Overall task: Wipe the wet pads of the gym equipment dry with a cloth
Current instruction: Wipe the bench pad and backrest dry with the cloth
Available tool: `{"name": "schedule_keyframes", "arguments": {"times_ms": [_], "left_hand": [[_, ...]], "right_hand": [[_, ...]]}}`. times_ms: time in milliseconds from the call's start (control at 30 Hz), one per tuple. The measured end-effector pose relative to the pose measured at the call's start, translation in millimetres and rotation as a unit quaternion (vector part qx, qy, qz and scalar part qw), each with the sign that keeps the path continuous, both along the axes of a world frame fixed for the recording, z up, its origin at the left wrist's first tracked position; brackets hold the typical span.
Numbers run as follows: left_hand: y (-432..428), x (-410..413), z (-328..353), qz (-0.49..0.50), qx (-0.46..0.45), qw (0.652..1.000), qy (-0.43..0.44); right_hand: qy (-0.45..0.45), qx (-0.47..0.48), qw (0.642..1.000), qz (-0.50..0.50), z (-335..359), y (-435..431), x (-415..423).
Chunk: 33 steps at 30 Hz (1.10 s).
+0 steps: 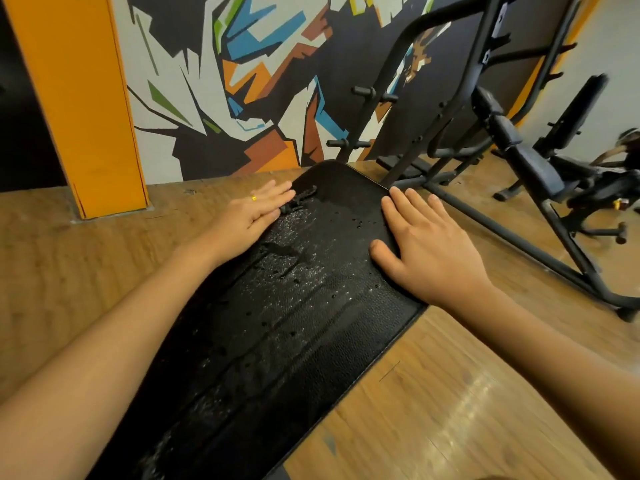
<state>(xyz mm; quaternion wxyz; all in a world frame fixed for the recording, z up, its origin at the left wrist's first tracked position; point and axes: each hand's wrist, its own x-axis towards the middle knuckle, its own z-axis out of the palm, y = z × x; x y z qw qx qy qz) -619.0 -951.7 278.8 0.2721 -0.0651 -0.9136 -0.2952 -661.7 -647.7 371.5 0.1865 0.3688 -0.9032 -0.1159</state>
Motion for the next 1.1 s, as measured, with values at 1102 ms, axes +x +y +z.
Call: {"name": "schedule_keyframes", "arguments": {"times_ms": [1102], "left_hand": [[-6,78,-43,0.064,0.022,0.996,-0.065]], "right_hand": [[-0.022,0.124,0.924,0.362,-132,-34,163]]}}
